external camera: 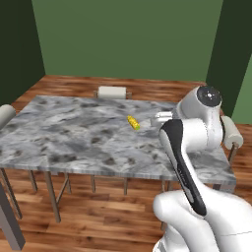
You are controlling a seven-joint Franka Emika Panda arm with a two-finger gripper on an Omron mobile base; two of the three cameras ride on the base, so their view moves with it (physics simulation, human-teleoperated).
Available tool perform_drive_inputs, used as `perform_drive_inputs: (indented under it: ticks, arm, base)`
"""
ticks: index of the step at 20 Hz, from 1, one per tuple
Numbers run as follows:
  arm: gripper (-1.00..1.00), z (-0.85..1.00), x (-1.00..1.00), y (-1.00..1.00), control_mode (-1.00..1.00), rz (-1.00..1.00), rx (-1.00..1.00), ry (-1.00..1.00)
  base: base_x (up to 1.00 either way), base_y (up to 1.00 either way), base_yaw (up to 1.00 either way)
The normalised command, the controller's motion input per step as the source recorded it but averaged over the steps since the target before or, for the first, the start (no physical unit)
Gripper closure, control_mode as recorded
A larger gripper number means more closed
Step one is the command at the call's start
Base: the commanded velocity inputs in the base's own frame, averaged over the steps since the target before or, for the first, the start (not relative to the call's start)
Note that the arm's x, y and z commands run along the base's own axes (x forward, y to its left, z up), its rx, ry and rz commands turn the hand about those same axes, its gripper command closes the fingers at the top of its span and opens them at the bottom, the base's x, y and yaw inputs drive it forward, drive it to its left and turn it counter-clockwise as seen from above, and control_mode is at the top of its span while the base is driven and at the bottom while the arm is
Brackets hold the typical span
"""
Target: Pick the candle and candle from the dining table and place them in the open cabinet. Close the cabinet after placing the objects.
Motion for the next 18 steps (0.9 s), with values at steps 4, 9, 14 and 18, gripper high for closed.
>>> perform_drive_inputs:
  ticks: [4, 9, 14, 18]
  arm:
    - [1.00, 0.11, -0.34, 0.17, -1.00, 0.00, -0.06, -0.15]
    - [1.00, 0.24, -0.29, 0.03, -1.00, 0.00, -0.01, -0.10]
    - [1.00, 0.35, -0.28, 0.00, -1.00, 0.00, 0.00, -0.04]
    - [1.00, 0.08, -0.04, 0.00, 1.00, 0.00, 0.00, 0.00]
  base:
    - [0.00, 0.00, 0.00]
    - [0.00, 0.00, 0.00]
    - [0.00, 0.00, 0.00]
    - [-0.01, 0.00, 0.00]
